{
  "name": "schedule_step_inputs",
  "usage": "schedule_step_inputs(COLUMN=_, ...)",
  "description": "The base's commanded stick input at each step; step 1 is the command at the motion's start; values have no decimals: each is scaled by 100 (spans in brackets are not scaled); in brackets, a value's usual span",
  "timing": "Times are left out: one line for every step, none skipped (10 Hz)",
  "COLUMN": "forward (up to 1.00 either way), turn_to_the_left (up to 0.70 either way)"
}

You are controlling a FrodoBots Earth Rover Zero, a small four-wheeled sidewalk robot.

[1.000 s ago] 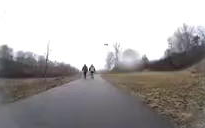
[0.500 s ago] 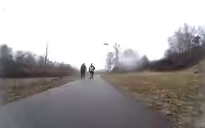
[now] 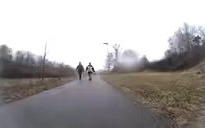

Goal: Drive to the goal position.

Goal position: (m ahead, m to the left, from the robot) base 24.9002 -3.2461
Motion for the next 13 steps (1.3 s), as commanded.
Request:
schedule_step_inputs(forward=70, turn_to_the_left=0)
schedule_step_inputs(forward=70, turn_to_the_left=0)
schedule_step_inputs(forward=70, turn_to_the_left=0)
schedule_step_inputs(forward=70, turn_to_the_left=0)
schedule_step_inputs(forward=70, turn_to_the_left=0)
schedule_step_inputs(forward=70, turn_to_the_left=0)
schedule_step_inputs(forward=70, turn_to_the_left=0)
schedule_step_inputs(forward=70, turn_to_the_left=0)
schedule_step_inputs(forward=70, turn_to_the_left=0)
schedule_step_inputs(forward=70, turn_to_the_left=0)
schedule_step_inputs(forward=70, turn_to_the_left=0)
schedule_step_inputs(forward=70, turn_to_the_left=0)
schedule_step_inputs(forward=70, turn_to_the_left=0)
